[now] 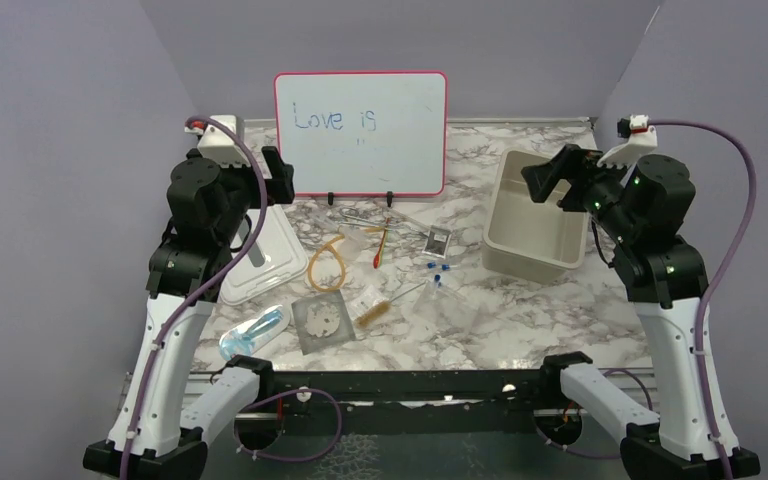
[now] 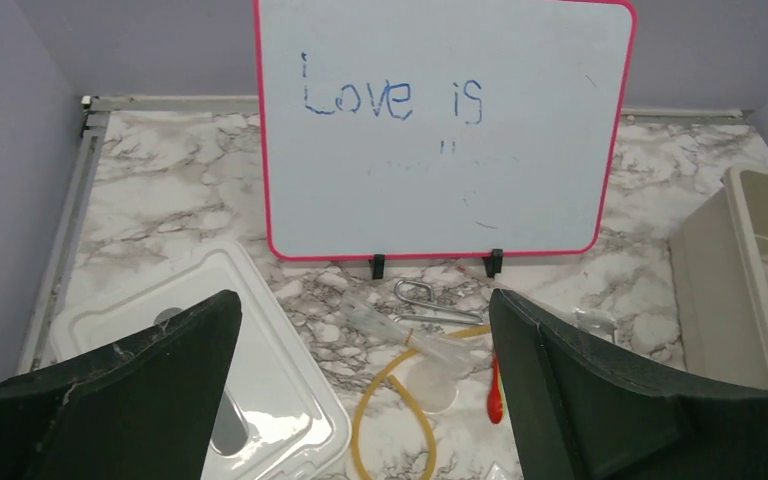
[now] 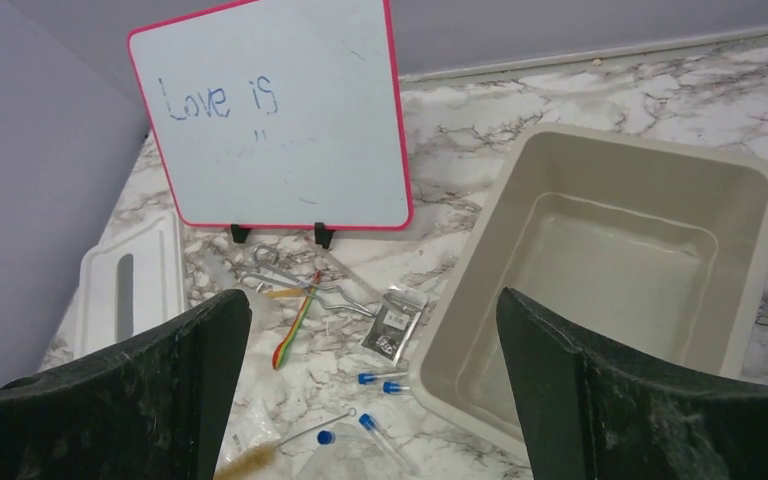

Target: Organize the chemistry lab equipment

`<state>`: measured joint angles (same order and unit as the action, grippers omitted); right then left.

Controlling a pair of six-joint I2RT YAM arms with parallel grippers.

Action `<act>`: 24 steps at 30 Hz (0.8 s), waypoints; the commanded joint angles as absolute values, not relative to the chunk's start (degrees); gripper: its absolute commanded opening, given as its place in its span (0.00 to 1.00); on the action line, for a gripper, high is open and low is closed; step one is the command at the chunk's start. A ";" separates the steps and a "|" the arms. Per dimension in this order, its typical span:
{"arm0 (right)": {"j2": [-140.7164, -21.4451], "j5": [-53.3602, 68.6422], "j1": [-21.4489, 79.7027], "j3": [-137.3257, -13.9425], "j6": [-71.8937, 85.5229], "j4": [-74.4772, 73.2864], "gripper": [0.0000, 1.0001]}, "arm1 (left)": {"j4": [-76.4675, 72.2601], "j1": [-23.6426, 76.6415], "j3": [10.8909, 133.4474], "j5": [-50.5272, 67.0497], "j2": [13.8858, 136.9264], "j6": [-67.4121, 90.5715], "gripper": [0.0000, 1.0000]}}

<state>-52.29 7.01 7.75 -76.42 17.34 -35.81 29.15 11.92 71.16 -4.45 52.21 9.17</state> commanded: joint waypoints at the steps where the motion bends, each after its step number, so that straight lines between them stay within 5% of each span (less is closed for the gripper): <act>1: -49.63 9.78 8.24 -73.67 17.21 -31.80 0.98 | 25.42 10.89 69.58 4.97 50.23 11.34 0.97; 9: -49.39 15.80 8.37 -67.15 17.11 -27.90 0.99 | 20.62 10.45 61.23 10.79 46.26 16.60 0.99; 18: -58.35 34.04 8.90 -62.76 20.52 -17.36 0.86 | 5.65 10.32 47.50 20.40 47.70 24.37 0.99; 24: -64.78 28.37 16.60 -61.65 21.42 -13.06 0.81 | 3.27 10.81 42.93 17.82 57.75 27.92 0.95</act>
